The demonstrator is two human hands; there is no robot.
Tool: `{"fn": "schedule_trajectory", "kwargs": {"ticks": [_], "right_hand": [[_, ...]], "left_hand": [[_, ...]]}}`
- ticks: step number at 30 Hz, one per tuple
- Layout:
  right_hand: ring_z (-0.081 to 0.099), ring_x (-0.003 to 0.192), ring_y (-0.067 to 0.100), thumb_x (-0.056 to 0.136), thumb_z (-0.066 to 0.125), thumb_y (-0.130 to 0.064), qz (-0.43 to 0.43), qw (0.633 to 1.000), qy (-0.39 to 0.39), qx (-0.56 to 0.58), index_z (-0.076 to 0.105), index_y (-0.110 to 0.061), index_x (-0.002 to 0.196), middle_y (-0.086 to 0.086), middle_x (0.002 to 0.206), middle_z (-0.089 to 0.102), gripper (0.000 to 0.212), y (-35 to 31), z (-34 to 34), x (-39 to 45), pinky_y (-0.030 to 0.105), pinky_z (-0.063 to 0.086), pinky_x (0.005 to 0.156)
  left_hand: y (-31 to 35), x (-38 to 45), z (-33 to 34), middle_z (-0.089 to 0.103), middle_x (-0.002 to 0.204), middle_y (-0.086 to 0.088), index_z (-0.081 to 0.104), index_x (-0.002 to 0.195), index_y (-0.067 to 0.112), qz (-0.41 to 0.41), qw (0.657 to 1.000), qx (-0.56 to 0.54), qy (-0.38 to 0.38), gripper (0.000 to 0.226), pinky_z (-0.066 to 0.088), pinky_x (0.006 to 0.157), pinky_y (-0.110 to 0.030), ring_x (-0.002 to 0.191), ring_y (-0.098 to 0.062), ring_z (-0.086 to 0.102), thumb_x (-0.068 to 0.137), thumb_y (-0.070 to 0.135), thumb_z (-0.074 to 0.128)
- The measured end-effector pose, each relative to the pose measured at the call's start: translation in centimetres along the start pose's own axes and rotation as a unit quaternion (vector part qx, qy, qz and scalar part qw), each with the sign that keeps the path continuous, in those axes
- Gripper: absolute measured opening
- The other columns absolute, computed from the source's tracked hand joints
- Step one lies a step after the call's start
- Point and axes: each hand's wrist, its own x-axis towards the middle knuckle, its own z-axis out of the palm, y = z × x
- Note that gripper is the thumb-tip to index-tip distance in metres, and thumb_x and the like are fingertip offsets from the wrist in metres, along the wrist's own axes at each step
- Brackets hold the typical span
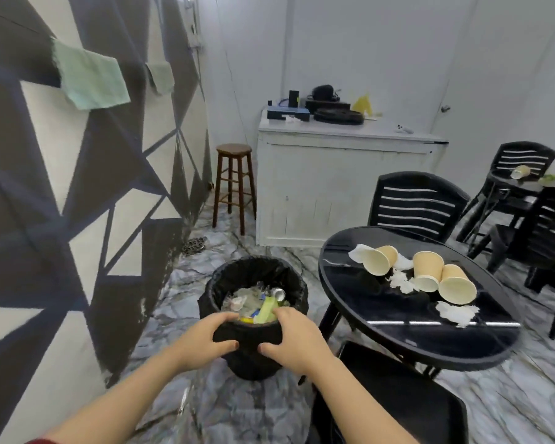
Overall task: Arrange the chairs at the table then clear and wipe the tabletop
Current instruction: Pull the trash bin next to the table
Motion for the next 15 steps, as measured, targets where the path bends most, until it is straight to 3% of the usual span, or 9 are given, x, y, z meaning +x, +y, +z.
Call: {"fn": "schedule_trajectory", "kwargs": {"ticks": [7, 15], "right_hand": [[0.033, 0.136, 0.027, 0.081, 0.056, -0.053, 0.020, 0.997, -0.069, -0.029, 0.029, -0.016, 0.142, 0.007, 0.149, 0.034, 0.077, -2.1, 2.0, 6.3, 0.041, 0.031, 0.110], [0.040, 0.130, 0.028, 0.081, 0.057, -0.049, 0.049, 0.994, -0.097, -0.026, 0.035, -0.015, 0.138, 0.009, 0.142, 0.042, 0.070, -1.3, 3.5, 9.5, 0.041, 0.035, 0.106]], "left_hand": [[-5.2, 0.4, -3.4, 0.038, 0.148, 0.002, 0.035, 0.140, 0.021, -0.048, 0.996, 0.060, 0.044, 0.061, 0.029, 0.111, -0.028, 0.135, -0.012, 0.034, 0.087, 0.038, 0.059], [-7.4, 3.6, -3.2, 0.038, 0.148, 0.001, 0.036, 0.139, 0.021, -0.074, 0.996, 0.052, 0.026, 0.060, 0.031, 0.111, -0.030, 0.135, -0.014, 0.035, 0.086, 0.036, 0.058]]}}
